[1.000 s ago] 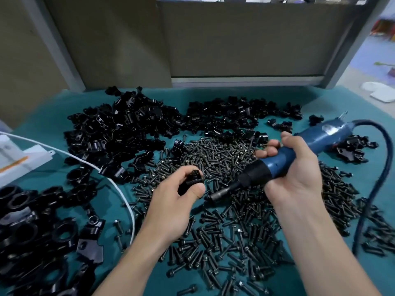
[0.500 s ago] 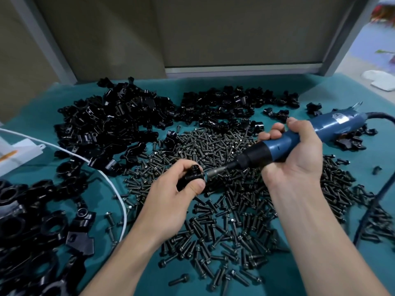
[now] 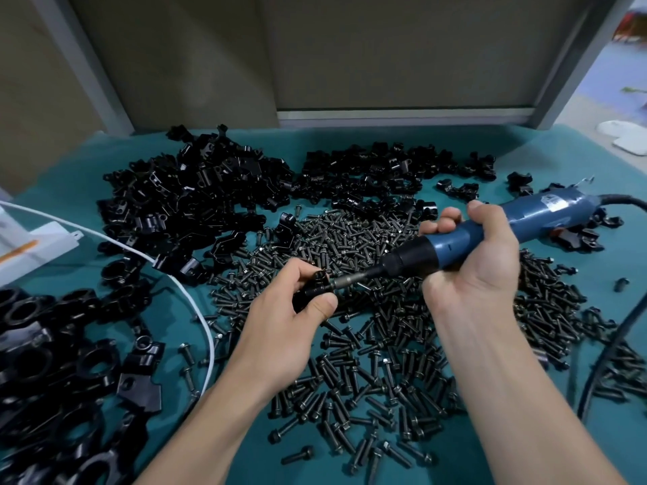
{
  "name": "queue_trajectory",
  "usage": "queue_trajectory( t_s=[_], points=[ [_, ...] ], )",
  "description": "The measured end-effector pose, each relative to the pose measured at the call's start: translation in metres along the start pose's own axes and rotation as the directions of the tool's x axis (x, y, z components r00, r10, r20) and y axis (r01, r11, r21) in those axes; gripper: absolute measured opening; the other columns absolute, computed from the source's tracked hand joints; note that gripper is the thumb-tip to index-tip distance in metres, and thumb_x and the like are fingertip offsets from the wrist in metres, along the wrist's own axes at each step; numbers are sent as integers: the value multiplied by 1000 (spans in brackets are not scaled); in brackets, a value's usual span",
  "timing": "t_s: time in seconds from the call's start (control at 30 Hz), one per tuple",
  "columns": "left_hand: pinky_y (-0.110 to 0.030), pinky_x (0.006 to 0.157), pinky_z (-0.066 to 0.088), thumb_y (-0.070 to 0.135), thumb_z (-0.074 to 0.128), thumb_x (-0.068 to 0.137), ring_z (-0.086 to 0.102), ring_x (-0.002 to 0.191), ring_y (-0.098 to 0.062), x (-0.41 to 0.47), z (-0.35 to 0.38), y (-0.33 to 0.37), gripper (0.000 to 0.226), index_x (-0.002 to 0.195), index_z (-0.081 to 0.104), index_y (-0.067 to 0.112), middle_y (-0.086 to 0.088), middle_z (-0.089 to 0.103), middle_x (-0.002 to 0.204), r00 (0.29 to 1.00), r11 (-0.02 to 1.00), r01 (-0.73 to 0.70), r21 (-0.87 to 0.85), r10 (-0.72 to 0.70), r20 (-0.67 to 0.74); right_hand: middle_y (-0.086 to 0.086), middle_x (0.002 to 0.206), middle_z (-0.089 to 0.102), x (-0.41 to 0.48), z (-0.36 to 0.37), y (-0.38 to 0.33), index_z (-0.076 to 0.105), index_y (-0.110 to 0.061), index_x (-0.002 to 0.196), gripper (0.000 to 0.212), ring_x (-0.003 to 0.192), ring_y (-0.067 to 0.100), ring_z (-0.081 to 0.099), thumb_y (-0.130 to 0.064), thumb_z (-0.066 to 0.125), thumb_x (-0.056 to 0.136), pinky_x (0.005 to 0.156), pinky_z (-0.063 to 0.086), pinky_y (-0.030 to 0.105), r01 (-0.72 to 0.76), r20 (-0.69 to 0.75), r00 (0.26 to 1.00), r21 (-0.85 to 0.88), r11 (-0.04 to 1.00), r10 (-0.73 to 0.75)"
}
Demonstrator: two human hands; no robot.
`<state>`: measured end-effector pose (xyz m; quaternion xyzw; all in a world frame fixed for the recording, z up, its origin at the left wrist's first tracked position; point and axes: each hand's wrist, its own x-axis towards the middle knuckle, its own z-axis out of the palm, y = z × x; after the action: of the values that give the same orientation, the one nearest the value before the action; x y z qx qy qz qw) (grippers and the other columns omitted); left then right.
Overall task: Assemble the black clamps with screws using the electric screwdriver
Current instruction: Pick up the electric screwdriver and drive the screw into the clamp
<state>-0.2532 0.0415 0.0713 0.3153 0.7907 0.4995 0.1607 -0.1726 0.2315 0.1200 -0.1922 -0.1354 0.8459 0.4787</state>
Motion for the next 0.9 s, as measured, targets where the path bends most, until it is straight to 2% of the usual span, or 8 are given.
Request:
queue_trajectory(
  t_s=[0.1, 0.2, 0.27, 0.4, 0.57, 0.63, 0.73, 0.9],
  points=[
    [-10, 65, 40, 36, 64, 100, 59, 85, -3, 0, -3, -1, 11, 99, 53, 40, 23, 67, 98, 1000, 1000, 5, 26, -5, -9, 6, 66, 57, 0, 2, 7, 49, -10, 96, 15, 51, 14, 51, 3, 58, 92, 58, 49, 29, -37, -23, 999, 2, 999, 37],
    [-5, 64, 39, 35, 65, 100, 59, 85, -4, 2, -4, 0, 12, 98, 54, 39, 14, 70, 94, 1000, 1000, 11, 27, -11, -27, 7, 66, 56, 3, 6, 11, 48, -10, 97, 18, 51, 14, 49, 5, 55, 91, 58, 48, 30, -52, -43, 998, 1, 999, 52],
    [-8, 64, 39, 35, 65, 100, 59, 86, -1, 3, -4, 2, 12, 98, 54, 39, 14, 70, 95, 999, 999, 25, 20, -25, -27, 7, 65, 56, 4, 6, 10, 47, -10, 98, 20, 50, 14, 49, 6, 54, 90, 59, 47, 30, -42, -35, 998, 11, 999, 43],
    [-23, 64, 36, 36, 65, 101, 57, 75, 3, 3, -1, 4, 13, 99, 53, 39, 16, 69, 95, 999, 999, 43, 27, -43, -14, 5, 63, 56, 2, 4, 7, 47, -10, 92, 18, 49, 13, 49, 7, 53, 90, 56, 48, 29, -28, 14, 1000, 11, 1000, 28],
    [-15, 61, 36, 36, 65, 101, 55, 72, 2, 2, -2, 4, 14, 100, 52, 38, 14, 68, 95, 999, 998, 39, 46, -39, -9, 6, 65, 56, 3, 3, 8, 47, -10, 98, 18, 50, 14, 49, 5, 53, 91, 57, 49, 30, -18, 38, 999, 10, 1000, 18],
    [-22, 64, 38, 37, 65, 101, 55, 73, 2, 1, -2, 5, 14, 100, 51, 40, 16, 68, 96, 999, 998, 49, 39, -48, -5, 6, 65, 55, 3, 3, 8, 47, -10, 96, 16, 50, 14, 49, 5, 52, 92, 57, 49, 29, -16, 53, 998, 0, 1000, 16],
    [-24, 68, 37, 37, 65, 101, 56, 78, 4, 0, -2, 5, 14, 101, 51, 42, 18, 67, 98, 999, 998, 54, 37, -54, 2, 6, 65, 55, 3, 4, 7, 46, -10, 92, 16, 50, 14, 49, 4, 51, 93, 58, 49, 29, -10, 72, 997, -5, 1000, 10],
    [-17, 70, 34, 37, 66, 101, 52, 91, 19, 0, -1, 5, 17, 100, 50, 43, 22, 65, 101, 998, 996, 66, 58, -67, 22, 6, 66, 55, 2, 3, 6, 46, -10, 94, 17, 50, 13, 49, 6, 50, 92, 58, 48, 28, -3, 79, 997, 0, 1000, 3]
  ],
)
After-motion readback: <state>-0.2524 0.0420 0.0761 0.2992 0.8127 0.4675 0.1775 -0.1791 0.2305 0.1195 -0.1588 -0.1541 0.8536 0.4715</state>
